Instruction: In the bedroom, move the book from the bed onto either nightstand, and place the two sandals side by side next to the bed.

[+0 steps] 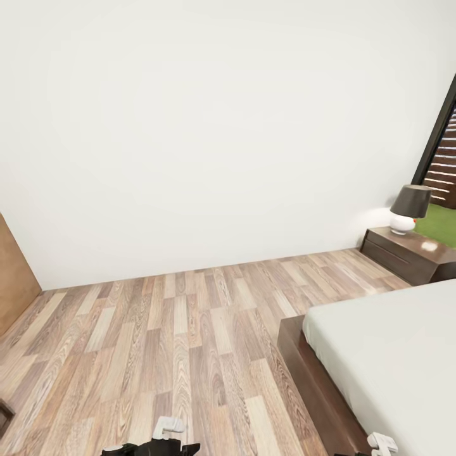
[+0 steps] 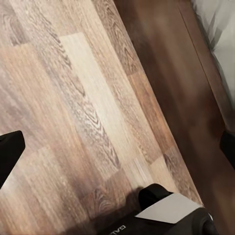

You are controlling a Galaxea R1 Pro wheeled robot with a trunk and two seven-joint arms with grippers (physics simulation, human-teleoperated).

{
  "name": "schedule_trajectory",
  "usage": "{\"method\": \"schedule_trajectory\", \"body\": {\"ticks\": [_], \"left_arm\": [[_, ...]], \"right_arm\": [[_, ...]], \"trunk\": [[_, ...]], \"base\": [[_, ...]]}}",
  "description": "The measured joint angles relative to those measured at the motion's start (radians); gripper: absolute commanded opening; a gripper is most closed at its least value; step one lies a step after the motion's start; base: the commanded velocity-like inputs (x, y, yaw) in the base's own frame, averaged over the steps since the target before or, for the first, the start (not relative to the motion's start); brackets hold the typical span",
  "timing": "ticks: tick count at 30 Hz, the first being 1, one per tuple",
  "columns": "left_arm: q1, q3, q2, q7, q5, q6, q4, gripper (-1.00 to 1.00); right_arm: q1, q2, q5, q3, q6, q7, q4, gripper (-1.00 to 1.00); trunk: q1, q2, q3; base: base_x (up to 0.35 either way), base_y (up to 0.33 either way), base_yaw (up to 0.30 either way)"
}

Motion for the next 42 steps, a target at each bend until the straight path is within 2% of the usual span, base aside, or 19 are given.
{"method": "schedule_trajectory", "body": {"ticks": [13, 42], "left_arm": [[0.000, 0.000, 0.000, 0.002, -0.001, 0.000, 0.001, 1.00], [0.002, -0.002, -0.002, 0.002, -0.001, 0.000, 0.002, 1.00]], "right_arm": [[0.000, 0.000, -0.001, 0.000, -0.003, 0.000, 0.002, 1.00], [0.000, 0.001, -0.002, 0.000, -0.006, -0.002, 0.004, 1.00]], "trunk": [[-0.050, 0.091, 0.041], [-0.161, 0.294, 0.132]], "base": [[0.000, 0.000, -0.197], [0.000, 0.000, -0.003]]}}
